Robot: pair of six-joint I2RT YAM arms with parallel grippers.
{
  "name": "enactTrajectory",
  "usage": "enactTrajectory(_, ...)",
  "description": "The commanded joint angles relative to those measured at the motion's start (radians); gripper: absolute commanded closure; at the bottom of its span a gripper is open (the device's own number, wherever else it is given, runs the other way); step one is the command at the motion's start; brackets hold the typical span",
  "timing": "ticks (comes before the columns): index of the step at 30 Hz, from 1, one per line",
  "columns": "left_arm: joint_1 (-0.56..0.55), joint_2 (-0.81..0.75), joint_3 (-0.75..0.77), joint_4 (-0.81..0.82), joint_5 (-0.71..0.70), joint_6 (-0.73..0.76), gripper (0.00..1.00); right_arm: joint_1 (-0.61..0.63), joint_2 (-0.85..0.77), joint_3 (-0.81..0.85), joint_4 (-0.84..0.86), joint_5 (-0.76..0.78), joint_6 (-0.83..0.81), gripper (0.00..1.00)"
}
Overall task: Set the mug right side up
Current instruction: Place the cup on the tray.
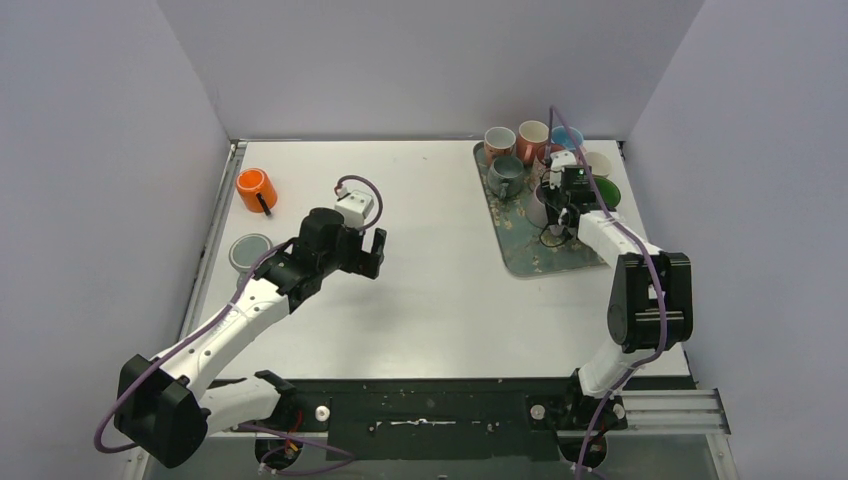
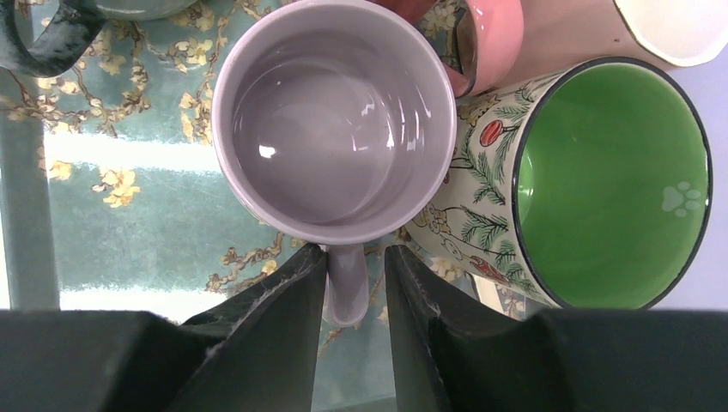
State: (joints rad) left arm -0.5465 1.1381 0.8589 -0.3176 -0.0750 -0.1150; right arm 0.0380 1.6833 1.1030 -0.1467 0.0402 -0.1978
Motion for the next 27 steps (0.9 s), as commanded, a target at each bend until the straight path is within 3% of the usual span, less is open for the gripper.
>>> enactTrajectory(1,0.008,-0.006,0.012,0.025,-0.057,0.002,0.03,-0.007,-0.012,0.053,0.043,0.021,0.011,0.68)
enactTrajectory(6,0.02,-0.006,0.007,0.024,-0.15,-0.025,0.03,0.019,-0.076,0.052,0.019,0.008,0.104,0.61)
enactTrajectory(13,0.054,0.016,0.001,-0.008,-0.29,-0.117,0.03,0.056,-0.193,0.021,-0.007,-0.142,0.289,0.28)
enactTrajectory(17,0.058,0.029,0.012,-0.028,-0.358,-0.141,0.03,0.112,-0.289,-0.041,0.023,-0.23,0.336,0.18)
enactTrajectory(21,0.104,0.06,0.049,-0.067,-0.488,-0.257,0.03,0.168,-0.39,-0.079,0.051,-0.295,0.393,0.02)
enactTrajectory(27,0.254,0.13,0.136,-0.058,-0.46,-0.317,0.08,0.188,-0.522,-0.169,0.131,-0.424,0.555,0.0)
